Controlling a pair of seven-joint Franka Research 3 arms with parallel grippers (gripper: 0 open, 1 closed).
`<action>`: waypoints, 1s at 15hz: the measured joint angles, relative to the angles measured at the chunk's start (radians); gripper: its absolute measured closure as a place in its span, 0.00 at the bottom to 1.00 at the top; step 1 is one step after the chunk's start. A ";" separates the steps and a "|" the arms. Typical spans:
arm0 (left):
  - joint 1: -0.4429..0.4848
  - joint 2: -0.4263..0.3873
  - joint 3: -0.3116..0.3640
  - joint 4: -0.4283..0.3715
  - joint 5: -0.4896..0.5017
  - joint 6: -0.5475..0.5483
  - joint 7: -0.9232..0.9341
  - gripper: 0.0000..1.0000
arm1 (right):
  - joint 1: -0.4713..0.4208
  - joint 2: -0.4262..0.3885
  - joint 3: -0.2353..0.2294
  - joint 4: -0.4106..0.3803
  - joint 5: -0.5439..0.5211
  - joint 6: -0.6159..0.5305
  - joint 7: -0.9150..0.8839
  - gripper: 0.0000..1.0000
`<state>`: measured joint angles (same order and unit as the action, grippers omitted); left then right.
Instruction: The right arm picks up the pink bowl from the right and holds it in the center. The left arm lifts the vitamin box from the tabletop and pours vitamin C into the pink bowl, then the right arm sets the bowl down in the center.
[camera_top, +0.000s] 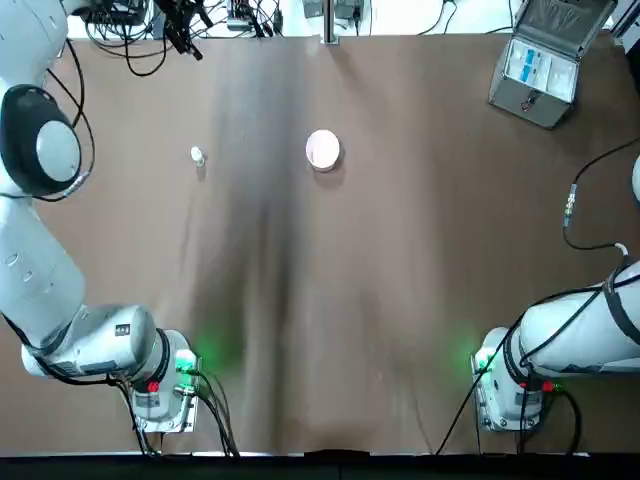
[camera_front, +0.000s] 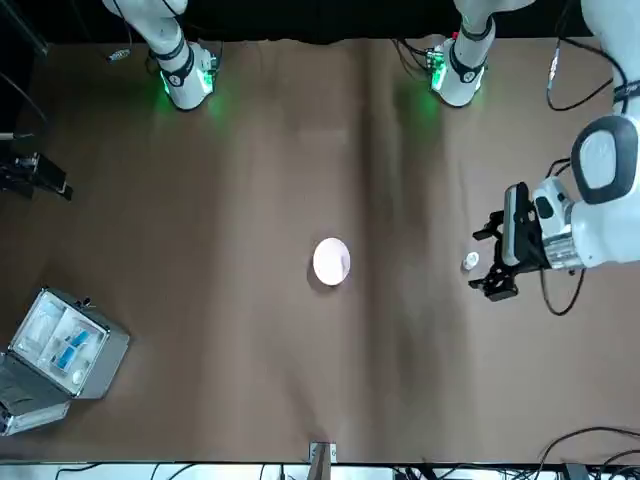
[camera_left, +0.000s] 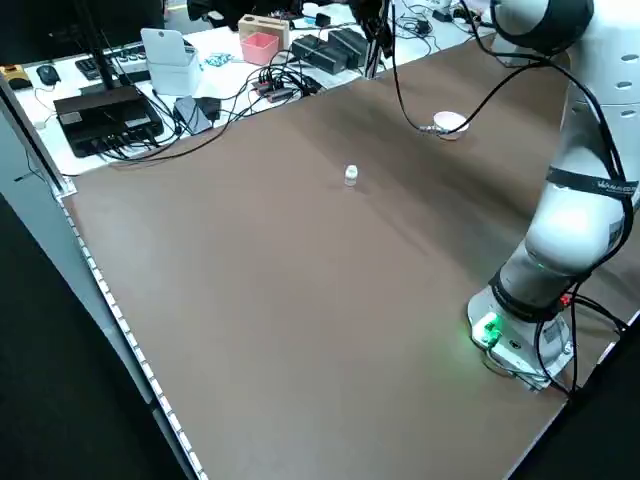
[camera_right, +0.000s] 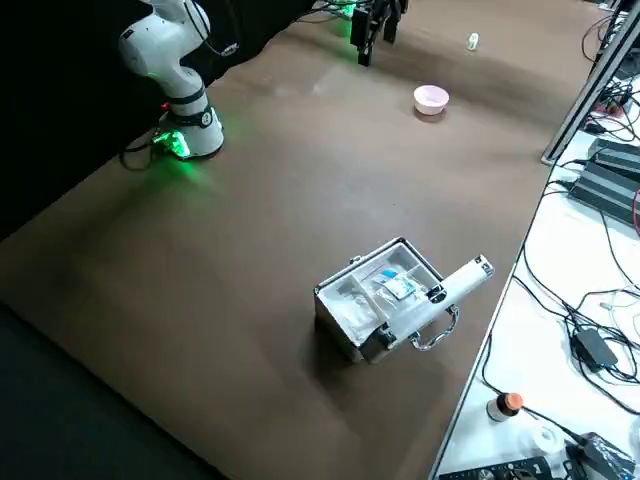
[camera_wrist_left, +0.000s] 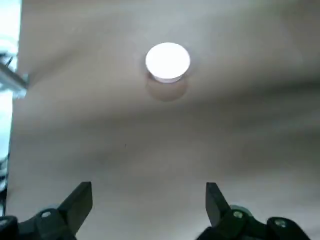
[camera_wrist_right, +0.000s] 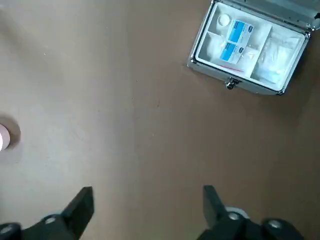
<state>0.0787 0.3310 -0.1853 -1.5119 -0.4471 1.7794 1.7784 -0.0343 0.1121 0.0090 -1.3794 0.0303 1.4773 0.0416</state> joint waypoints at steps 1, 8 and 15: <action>-0.001 -0.016 0.000 0.000 0.019 0.002 -0.078 0.00 | 0.000 0.000 0.001 0.000 -0.003 0.005 -0.002 0.00; -0.003 -0.126 0.001 -0.014 0.216 0.003 -0.701 0.00 | 0.000 -0.001 0.007 -0.008 -0.008 0.059 -0.002 0.00; 0.000 -0.231 0.003 -0.071 0.370 0.003 -1.077 0.00 | 0.000 -0.105 0.010 -0.106 -0.002 0.061 0.006 0.00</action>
<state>0.0787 0.1002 -0.1819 -1.5830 -0.0769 1.7822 0.7013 -0.0340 0.0071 0.0186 -1.4855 0.0285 1.5388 0.0480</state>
